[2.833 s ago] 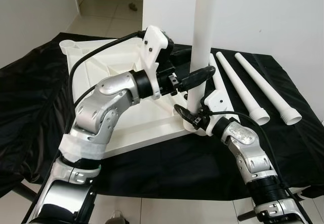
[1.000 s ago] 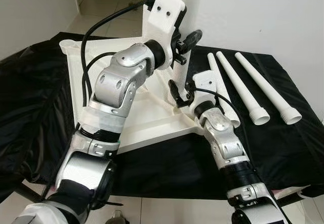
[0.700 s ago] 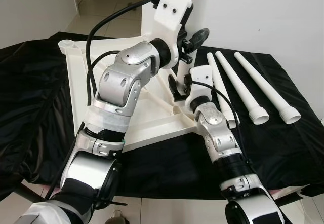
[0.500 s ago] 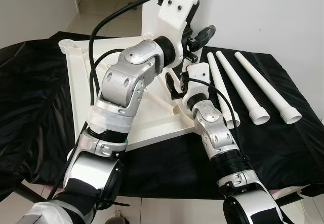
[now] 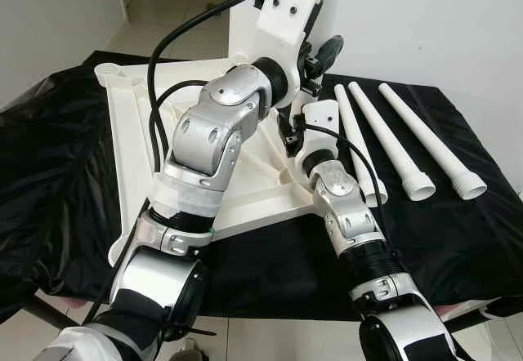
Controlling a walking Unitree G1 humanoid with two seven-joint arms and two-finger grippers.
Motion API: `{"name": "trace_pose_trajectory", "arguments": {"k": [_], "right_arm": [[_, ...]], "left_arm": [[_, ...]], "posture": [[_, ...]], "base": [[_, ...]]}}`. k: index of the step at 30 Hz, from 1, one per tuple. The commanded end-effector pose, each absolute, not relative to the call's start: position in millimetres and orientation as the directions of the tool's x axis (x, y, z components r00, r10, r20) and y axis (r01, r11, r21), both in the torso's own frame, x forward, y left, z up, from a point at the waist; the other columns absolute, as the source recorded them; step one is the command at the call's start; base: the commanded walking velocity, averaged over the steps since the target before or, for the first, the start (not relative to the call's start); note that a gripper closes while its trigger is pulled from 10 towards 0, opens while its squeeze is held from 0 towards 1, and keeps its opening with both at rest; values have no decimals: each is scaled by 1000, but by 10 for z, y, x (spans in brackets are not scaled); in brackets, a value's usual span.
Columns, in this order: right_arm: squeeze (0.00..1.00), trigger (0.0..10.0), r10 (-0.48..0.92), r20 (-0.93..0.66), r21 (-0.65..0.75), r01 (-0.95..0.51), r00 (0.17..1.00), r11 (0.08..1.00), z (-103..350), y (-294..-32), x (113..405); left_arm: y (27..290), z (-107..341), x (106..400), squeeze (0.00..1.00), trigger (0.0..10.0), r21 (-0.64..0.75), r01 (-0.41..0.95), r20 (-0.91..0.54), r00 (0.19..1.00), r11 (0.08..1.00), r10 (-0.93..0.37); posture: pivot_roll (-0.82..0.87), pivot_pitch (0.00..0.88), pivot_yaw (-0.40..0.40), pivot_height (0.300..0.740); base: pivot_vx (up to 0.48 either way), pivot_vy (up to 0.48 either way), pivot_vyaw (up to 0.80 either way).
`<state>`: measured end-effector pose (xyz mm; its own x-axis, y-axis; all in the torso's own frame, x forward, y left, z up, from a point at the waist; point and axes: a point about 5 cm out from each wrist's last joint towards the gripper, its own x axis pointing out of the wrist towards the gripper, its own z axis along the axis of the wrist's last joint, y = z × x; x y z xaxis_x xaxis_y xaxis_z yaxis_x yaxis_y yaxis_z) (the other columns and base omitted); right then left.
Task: Building children table
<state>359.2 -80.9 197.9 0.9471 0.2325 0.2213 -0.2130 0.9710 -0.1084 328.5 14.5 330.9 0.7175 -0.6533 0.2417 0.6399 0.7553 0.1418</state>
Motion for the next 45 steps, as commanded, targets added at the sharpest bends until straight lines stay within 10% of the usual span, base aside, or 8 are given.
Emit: {"name": "trace_pose_trajectory", "arguments": {"k": [1,3,5,6,15,16,17,45], "right_arm": [[0,0,194,219,-99,-177,956,979,2012,-859,3628],[0,4510,183,216,-87,-168,959,982,2019,-869,3642],[0,4510,182,214,-84,-168,960,982,2021,-869,3646],[0,10000,177,217,-62,-167,960,984,2028,-873,3649],[0,10000,137,226,16,-145,964,989,2042,-932,3653],[0,10000,115,224,49,-129,968,990,2041,-971,3654],[0,10000,95,225,75,-114,970,991,2042,-1013,3653],[0,10000,73,256,-12,-73,964,997,1895,-1421,3415]], "left_arm": [[101,3395,3216,0,10000,166,637,273,704,753,-656],[81,3394,3190,0,10000,164,654,284,686,739,-670],[74,3395,3181,0,10000,159,662,290,677,732,-676],[60,3389,3163,1000,10000,132,690,290,660,712,-693],[31,3371,3079,1000,10000,112,746,300,605,657,-738],[50,3361,3068,839,10000,114,746,309,601,656,-737],[89,3332,3070,0,10000,104,742,315,607,663,-729],[647,1842,3111,0,10000,244,573,-29,811,783,-584]], "posture": [[97,21,-64,740],[98,21,-64,740],[98,21,-64,740],[99,19,-65,740],[102,15,-64,740],[101,10,-63,740],[99,7,-61,740],[83,18,-64,740]], "base": [[0,0,0],[0,0,0],[0,0,0],[0,0,0],[0,0,0],[0,0,0],[0,0,0],[0,0,0]]}}
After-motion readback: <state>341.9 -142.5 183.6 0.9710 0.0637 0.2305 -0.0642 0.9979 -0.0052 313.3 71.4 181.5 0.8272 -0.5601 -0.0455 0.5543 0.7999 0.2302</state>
